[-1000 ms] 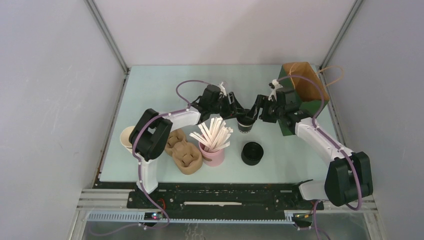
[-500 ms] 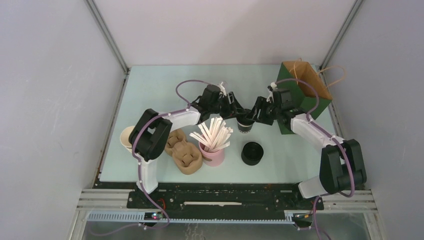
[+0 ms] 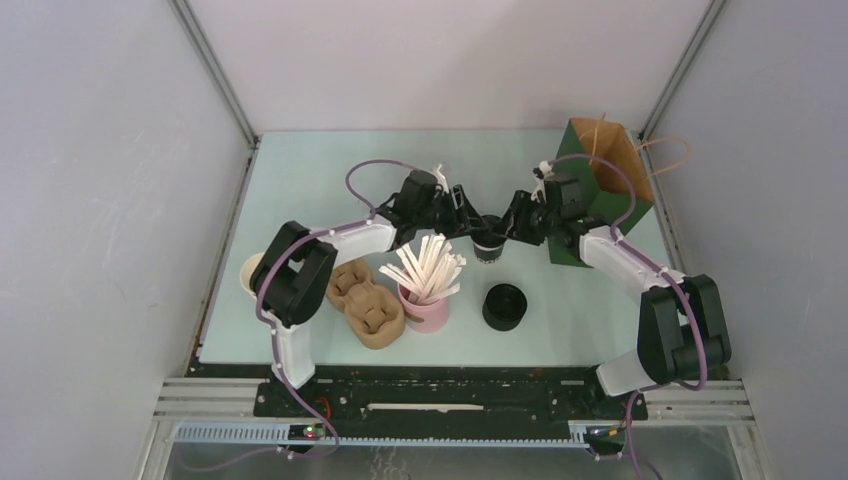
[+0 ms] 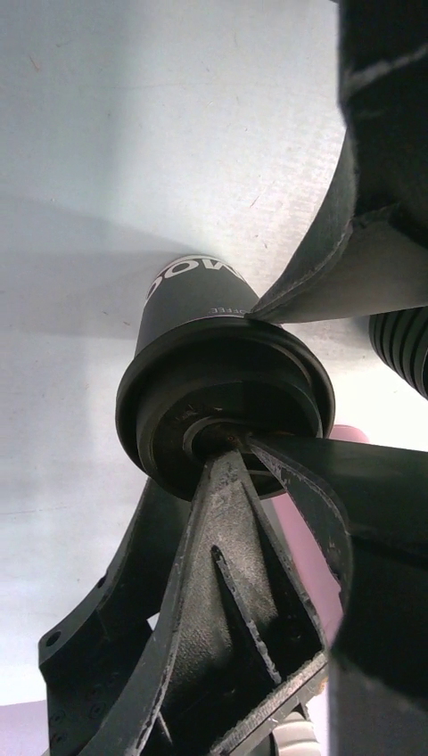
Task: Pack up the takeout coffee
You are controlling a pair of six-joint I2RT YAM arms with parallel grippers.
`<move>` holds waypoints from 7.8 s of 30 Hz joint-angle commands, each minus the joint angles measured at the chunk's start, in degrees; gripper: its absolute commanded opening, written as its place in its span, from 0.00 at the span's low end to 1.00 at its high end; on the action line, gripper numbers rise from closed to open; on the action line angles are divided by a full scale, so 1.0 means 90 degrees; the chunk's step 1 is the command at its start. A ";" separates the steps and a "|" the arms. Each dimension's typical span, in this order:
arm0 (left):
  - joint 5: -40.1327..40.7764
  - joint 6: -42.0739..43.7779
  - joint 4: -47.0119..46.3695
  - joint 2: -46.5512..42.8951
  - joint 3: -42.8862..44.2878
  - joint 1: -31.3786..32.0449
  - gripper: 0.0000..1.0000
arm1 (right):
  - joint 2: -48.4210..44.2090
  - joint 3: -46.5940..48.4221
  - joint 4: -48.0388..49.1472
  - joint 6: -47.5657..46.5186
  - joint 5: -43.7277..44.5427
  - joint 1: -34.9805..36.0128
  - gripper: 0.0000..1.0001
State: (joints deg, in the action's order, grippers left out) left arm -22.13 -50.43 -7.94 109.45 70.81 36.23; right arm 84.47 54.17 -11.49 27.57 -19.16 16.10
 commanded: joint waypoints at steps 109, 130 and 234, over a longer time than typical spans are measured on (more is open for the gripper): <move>0.0157 0.0819 0.0542 -0.0191 -0.0225 -0.0816 0.66 | 0.0895 0.2230 -0.1272 -0.0684 0.0836 0.0826 0.75; 0.0327 0.0393 0.0199 -0.0451 -0.0558 -0.0820 0.65 | 0.0214 0.1101 -0.0863 0.1261 0.1163 0.1403 0.64; 0.0516 0.1191 0.1602 0.0783 0.0930 -0.0962 0.66 | 0.2980 0.1910 0.0071 0.0854 0.2306 0.1034 0.18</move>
State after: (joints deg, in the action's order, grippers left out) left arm -15.75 -42.09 -0.12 113.34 80.49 26.48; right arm 105.23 73.25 -2.13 38.57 -4.84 24.03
